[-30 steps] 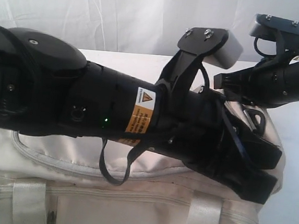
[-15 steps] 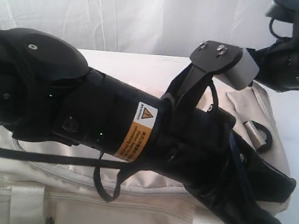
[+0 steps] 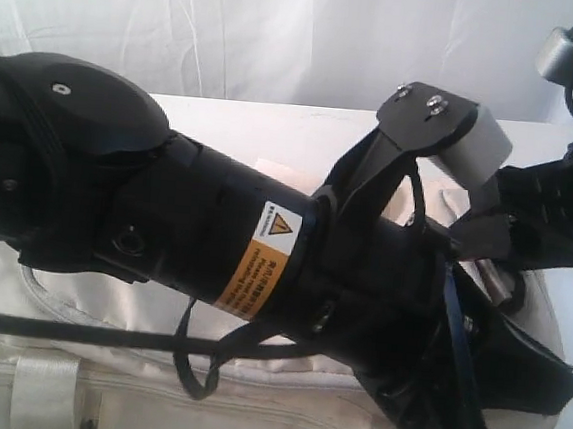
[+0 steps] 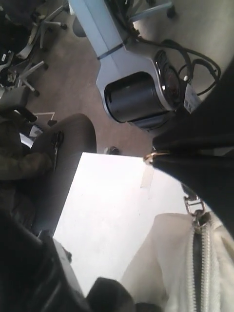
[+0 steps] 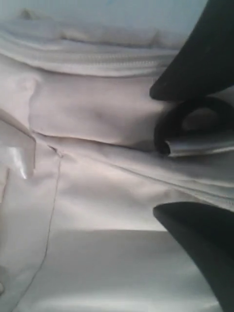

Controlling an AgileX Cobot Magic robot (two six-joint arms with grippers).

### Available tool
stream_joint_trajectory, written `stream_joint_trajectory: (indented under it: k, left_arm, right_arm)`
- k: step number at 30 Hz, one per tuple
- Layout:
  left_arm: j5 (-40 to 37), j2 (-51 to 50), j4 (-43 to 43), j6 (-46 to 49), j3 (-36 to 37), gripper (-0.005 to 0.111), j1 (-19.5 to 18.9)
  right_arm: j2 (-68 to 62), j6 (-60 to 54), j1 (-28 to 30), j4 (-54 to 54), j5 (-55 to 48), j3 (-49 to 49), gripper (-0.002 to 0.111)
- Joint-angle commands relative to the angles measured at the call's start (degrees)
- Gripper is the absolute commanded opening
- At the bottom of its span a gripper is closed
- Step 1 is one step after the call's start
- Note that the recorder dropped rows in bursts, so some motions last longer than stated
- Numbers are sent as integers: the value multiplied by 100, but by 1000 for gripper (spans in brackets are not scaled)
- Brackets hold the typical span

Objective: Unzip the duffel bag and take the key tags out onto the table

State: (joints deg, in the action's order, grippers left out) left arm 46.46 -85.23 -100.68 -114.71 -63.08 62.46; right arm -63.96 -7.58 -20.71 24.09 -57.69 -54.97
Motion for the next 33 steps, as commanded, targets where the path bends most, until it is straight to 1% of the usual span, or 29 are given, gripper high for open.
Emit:
stream_joint_trajectory:
  k: [1,8,15,21,27,30,33]
  left_arm:
    - [847,121,73,67,-63,0,91]
    - [896,121,73,281,-63,0,91]
    - [684,121,73,399,-63,0,91]
    - [624,121,73,399,-63,0,91]
    - [621,121,73,423,-63,0,55]
    - [421,121,73,423,-63,0,52]
    - [169,109,73,557,-63,0,52]
  right_arm:
    - [44,-13,13,398,-390,26,52]
    - [44,-13,13,449,-1228,26,52]
    - [44,-2,13,987,-1228,26,52]
    - [44,28,13,1056,-1228,26,51]
    - [44,28,13,918,-1228,26,39]
    - [44,4,13,789,-1228,26,39]
    - [44,-24,13,406,-1228,26,39]
